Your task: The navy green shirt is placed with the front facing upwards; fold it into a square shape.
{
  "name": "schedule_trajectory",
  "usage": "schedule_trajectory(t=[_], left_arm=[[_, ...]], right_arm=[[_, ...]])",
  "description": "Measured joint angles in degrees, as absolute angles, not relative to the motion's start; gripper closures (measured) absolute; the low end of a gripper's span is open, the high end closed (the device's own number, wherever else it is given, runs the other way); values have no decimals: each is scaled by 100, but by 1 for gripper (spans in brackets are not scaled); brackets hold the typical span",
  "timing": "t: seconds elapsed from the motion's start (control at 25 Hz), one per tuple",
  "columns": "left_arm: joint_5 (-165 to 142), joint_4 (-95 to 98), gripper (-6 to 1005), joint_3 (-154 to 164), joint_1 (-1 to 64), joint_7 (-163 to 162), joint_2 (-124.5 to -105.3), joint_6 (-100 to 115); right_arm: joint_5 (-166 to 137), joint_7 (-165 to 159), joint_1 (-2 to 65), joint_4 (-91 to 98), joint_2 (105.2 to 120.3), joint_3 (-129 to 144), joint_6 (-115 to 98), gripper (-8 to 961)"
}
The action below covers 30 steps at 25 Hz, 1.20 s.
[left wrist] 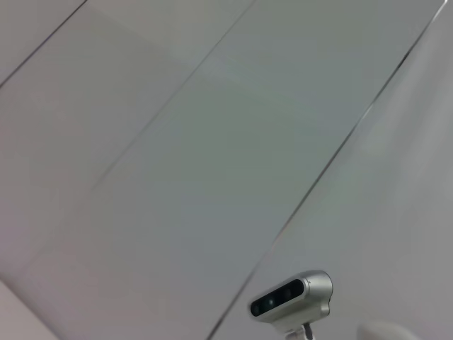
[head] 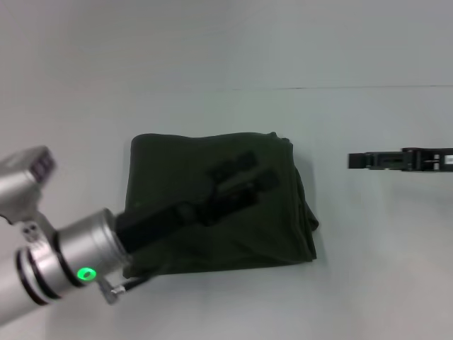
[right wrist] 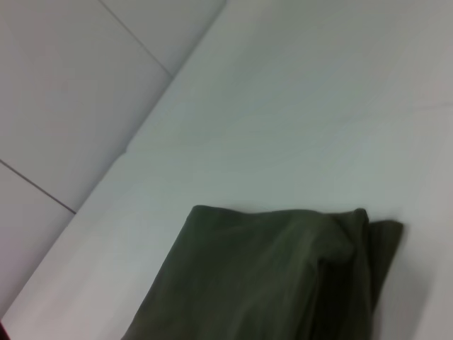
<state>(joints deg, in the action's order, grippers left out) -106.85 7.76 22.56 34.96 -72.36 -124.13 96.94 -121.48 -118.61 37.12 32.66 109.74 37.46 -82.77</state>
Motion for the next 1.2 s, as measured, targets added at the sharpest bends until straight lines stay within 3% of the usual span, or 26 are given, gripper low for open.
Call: schedule_trajectory(t=[0.24,0.56,0.84,1.2], left_arm=[[-10678,2106,122,2348,3103,-7411,-12367,9988],[-10686,2910,121,2453,2770,-7356,-12281,10268],[-10805,3465,121,3033,2632,-7315,-12270,10130],[-10944,3584,122,3073,2643,-7286,-12263,9821]], right_arm=[[-12196,-12003,4122,2763,11164,3816,-7755,54],[-12197,-12329,4556,2403,11527,3946,-6735,54],[-12161,-12392,4685,2228,11635,3933,-6249,54],[-12117,-12394,4850,2023,11937,3892,-5562,53]])
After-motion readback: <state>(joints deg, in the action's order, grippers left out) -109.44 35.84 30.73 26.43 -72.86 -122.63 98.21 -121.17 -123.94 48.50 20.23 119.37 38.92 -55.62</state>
